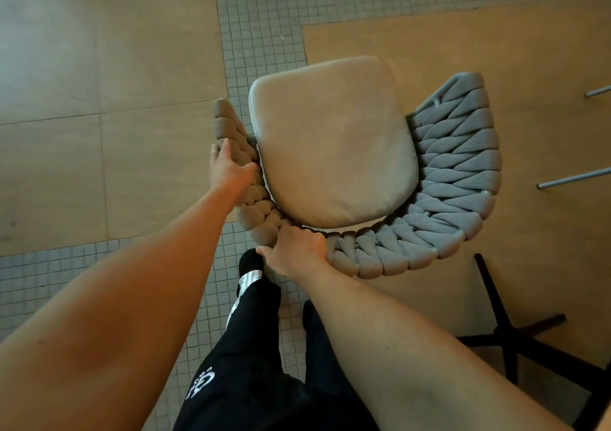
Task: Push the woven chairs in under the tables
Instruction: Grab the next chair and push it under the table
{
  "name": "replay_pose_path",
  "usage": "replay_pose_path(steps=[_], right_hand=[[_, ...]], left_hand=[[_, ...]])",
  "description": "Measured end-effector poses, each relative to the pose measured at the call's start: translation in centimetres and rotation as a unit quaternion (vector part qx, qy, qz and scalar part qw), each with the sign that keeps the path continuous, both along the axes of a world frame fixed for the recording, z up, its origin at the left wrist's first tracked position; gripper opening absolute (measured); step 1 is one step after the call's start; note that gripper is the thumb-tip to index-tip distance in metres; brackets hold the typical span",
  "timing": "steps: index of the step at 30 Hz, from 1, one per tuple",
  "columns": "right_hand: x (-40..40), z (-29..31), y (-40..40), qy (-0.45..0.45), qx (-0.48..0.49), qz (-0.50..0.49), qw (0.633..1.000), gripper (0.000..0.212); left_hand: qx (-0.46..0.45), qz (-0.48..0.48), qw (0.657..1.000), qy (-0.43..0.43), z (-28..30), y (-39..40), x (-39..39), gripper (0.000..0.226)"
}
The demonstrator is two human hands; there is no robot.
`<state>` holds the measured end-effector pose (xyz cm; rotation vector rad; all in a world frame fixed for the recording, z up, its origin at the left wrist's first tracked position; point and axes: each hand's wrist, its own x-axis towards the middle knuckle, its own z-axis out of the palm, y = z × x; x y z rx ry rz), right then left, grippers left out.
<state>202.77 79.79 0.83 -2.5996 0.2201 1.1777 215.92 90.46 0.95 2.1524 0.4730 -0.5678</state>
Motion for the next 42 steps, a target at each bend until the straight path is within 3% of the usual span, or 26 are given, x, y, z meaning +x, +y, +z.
replay_pose_path(steps=[3,5,7,9,13,16,19,24,34,38,42], right_hand=[[-0.8,0.0,-1.4,-0.011,0.035,0.028,0.999,0.071],[-1.8,-0.3,-3.2,0.006,0.06,0.073,0.995,0.071],[-3.1,-0.7,-5.6,0.029,0.069,0.099,0.992,0.072],[-4.3,-0.8,-8.1,0.038,0.06,0.125,0.99,0.073],[-5.7,-0.5,-12.2,0.027,0.039,0.186,0.981,0.074],[-6.1,-0.2,-15.2,0.02,0.014,0.215,0.976,0.074],[-6.4,-0.1,-18.6,0.028,-0.019,0.233,0.972,0.073],[-5.6,-0.5,-25.0,0.062,-0.103,0.267,0.956,0.076],[-2.0,-0.3,-32.8,0.095,-0.253,0.37,0.889,0.096],[-1.0,-0.5,-33.4,0.104,-0.246,0.381,0.885,0.083],[-1.2,0.4,-32.5,0.102,-0.244,0.401,0.877,0.063]], left_hand=[[0.048,-0.068,0.996,0.014,-0.1,0.5,-0.9,0.082],[0.152,-0.172,0.973,0.012,-0.3,0.5,-1.7,0.082],[0.265,-0.305,0.915,-0.008,-0.7,0.5,-3.0,0.079],[0.324,-0.406,0.854,-0.024,-1.1,0.1,-4.9,0.078],[0.343,-0.507,0.79,0.011,-1.3,-1.6,-8.9,0.089],[0.318,-0.545,0.776,0.023,-0.9,-4.1,-11.4,0.104],[0.306,-0.578,0.755,0.04,-0.4,-6.8,-14.1,0.105],[0.272,-0.586,0.762,0.049,-0.9,-10.4,-16.6,0.11],[0.206,-0.579,0.787,0.061,-1.3,-16.6,-18.1,0.096],[0.21,-0.557,0.803,0.03,-1.9,-17.2,-17.9,0.056],[0.209,-0.565,0.798,0.015,-1.6,-17.0,-18.2,0.05]])
